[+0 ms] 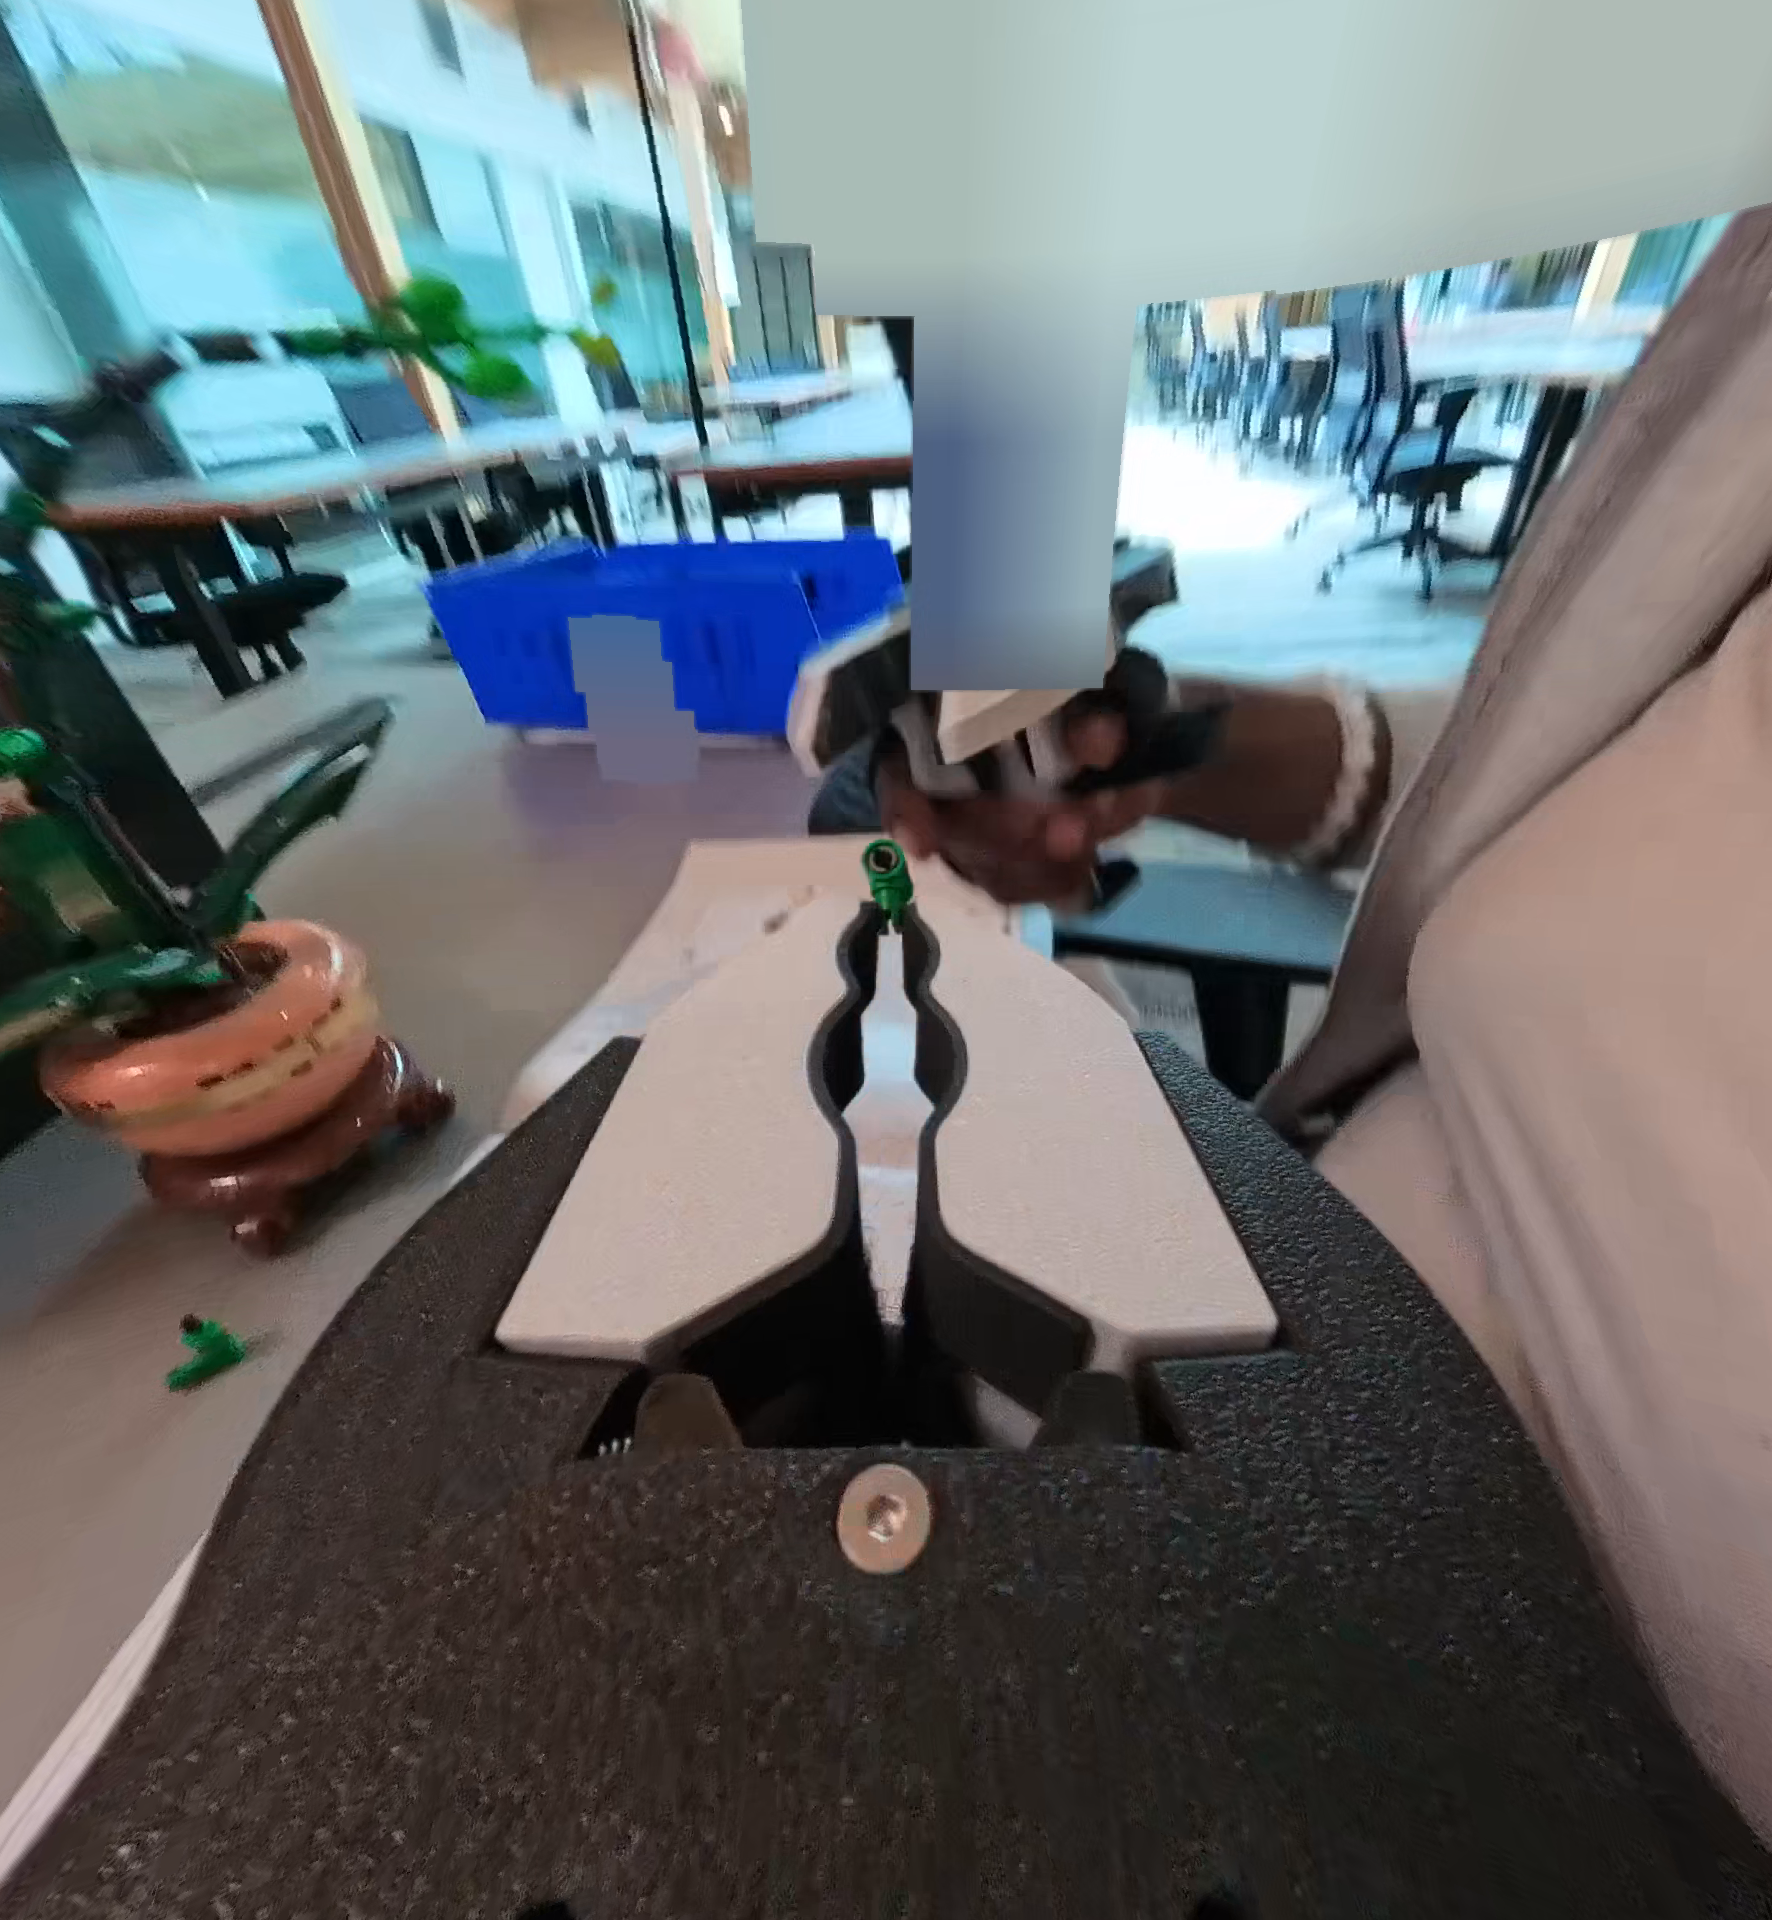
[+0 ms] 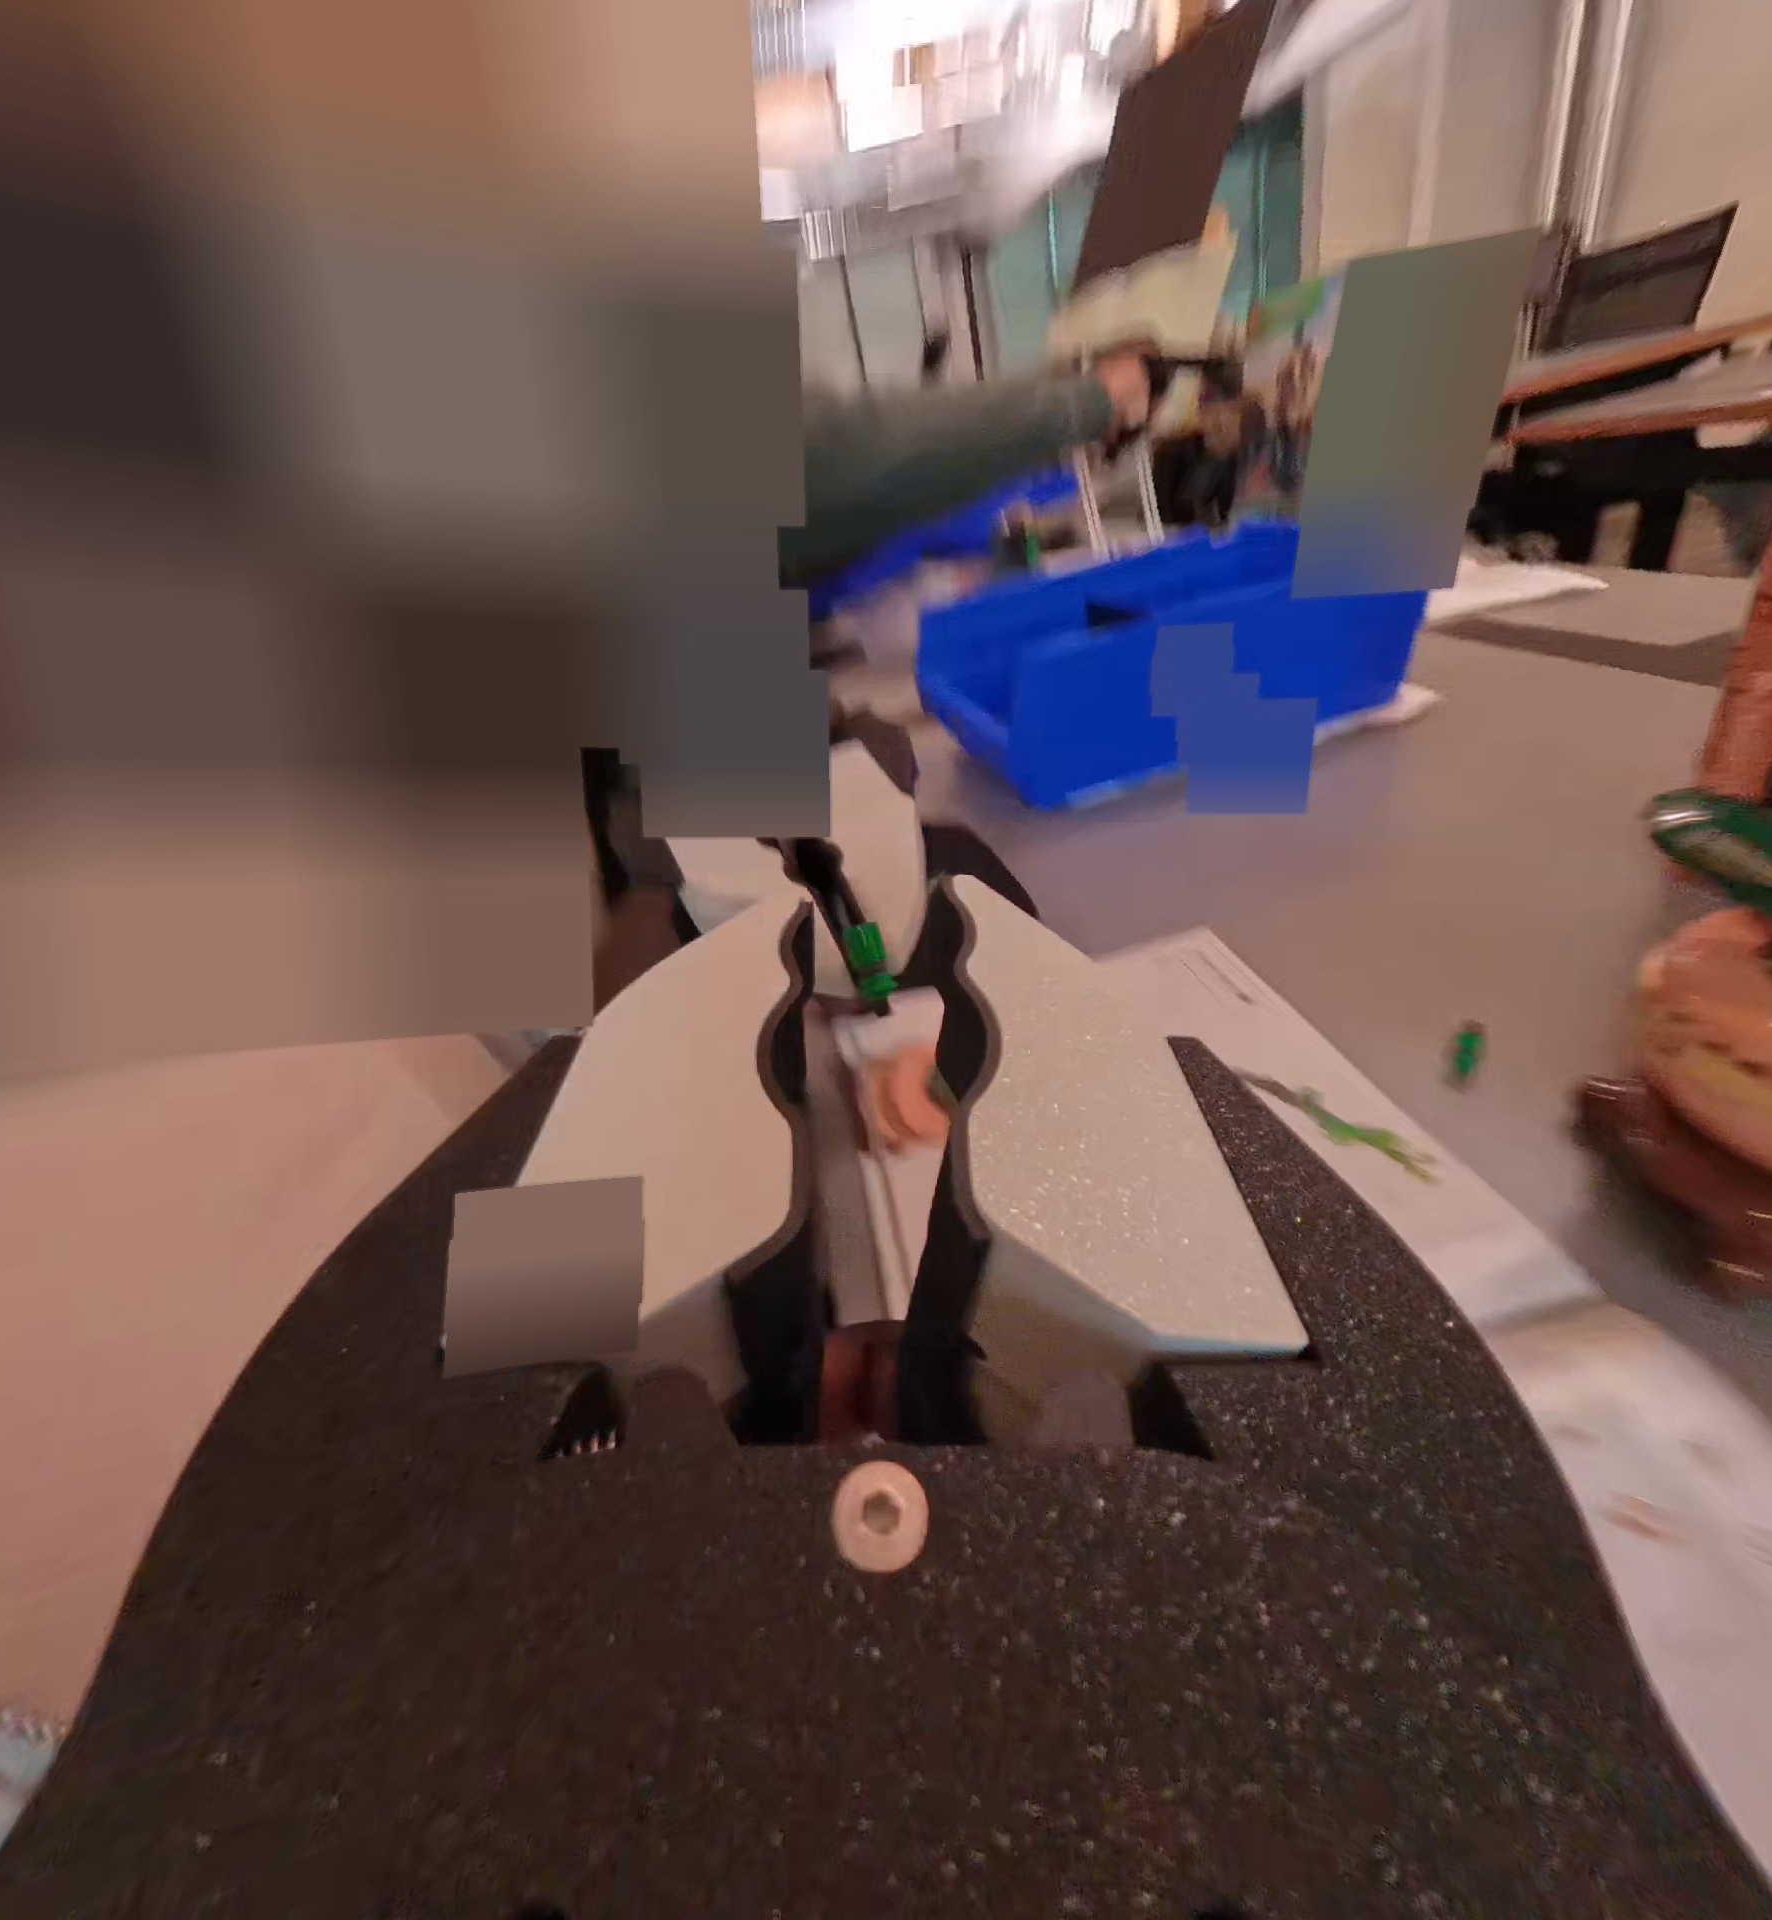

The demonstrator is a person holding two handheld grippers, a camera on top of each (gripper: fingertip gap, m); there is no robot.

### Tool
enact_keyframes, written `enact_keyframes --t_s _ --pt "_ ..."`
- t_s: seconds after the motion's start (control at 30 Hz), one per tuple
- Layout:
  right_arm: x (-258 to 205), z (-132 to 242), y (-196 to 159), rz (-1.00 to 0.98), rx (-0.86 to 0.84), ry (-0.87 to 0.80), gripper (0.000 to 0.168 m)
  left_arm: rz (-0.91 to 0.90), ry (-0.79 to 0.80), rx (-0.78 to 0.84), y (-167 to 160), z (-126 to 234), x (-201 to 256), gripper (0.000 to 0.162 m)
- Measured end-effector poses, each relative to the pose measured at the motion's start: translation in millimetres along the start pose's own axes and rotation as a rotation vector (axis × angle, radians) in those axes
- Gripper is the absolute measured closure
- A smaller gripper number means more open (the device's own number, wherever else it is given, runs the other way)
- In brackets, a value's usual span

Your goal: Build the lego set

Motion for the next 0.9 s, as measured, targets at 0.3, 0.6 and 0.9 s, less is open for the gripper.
enact_keyframes --t_s 0.3,0.6,0.9 --pt "-16.1 1.8 -23.4 0.177 -0.321 0.192 0.156 -0.048 -0.099 -0.176 -19.5 -7.3 14.8 0.158" --pt "-19.1 -2.4 -33.2 0.178 -0.350 0.228 0.161 -0.059 -0.129 -0.211 -24.8 -7.5 17.4 0.159" --pt "-20.6 -1.4 -33.3 0.189 -0.330 0.225 0.161 -0.053 -0.136 -0.198 -23.7 -6.5 17.2 0.159"
Point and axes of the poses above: each gripper's, where its closed fingertips meet, z back along the fingers, y out of its top, x = y × z across the jaws, the point moved 4 cm from there along z, back along the fingers, and after that the axes turned 9 degrees about z, right-handed, at the moved point
